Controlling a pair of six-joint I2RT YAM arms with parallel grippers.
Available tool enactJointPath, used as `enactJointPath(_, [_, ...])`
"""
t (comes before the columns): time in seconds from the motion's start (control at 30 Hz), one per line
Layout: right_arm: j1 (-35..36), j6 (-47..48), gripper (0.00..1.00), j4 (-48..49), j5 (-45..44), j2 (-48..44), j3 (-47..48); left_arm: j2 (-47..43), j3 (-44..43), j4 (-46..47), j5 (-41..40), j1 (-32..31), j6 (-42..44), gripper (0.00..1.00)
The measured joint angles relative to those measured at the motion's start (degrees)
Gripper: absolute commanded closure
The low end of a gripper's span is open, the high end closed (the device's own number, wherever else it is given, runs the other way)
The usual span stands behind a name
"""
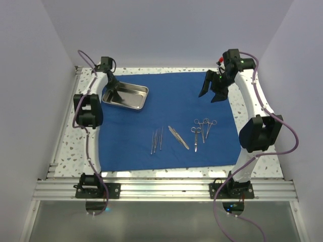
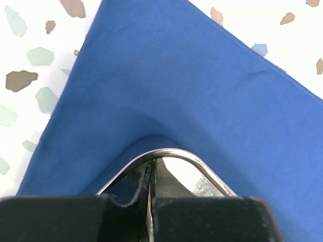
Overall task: Open and lay out the surgical kit
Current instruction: Move the container from the surgical kit, then reset both arms
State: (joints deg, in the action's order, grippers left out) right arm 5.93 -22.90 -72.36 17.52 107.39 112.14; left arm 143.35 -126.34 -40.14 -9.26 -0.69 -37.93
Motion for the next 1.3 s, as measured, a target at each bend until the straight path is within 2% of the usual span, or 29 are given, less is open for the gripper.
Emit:
enactJointPath(0.27, [0.0,0.0,0.29,0.0,0.0,-0.1,-0.2,-0.5,0.6,-0.9,-3.8,1.7,-0.9,0.98])
enactJointPath(0.37, [0.0,0.0,0.29,0.0,-0.1,-0.3,-0.4,-1.6,2.6,-0.9,-4.2,2.4,-1.3,0.78])
enactJointPath(0.4, [0.0,0.0,0.29,0.1,-0.1,-0.5,-0.7,-1.8,2.8,-0.9,-4.1,2.6,-1.3,0.57])
enactJointPath(0.43, [0.0,0.0,0.28,0.1,-0.1,-0.8,-1.0,-1.9,2.9,-0.7,-3.9,2.8,-1.0,0.47])
enactJointPath(0.5, [0.0,0.0,0.28,0.1,-0.1,-1.1,-1.2,-2.6,3.6,-0.1,-2.8,2.9,-1.0,0.31])
enactJointPath(0.57, [0.0,0.0,0.27,0.2,-0.1,-1.3,-1.2,-3.3,4.3,0.2,-1.6,2.9,-0.7,0.24])
enactJointPath(0.83, [0.0,0.2,0.21,0.4,-1.2,-2.9,-0.9,-8.9,9.0,1.1,1.7,2.4,0.8,0.20])
enactJointPath(1.3, [0.0,1.9,0.19,1.8,-3.0,-9.5,-0.9,-36.5,31.1,6.1,7.8,-0.3,3.3,0.21])
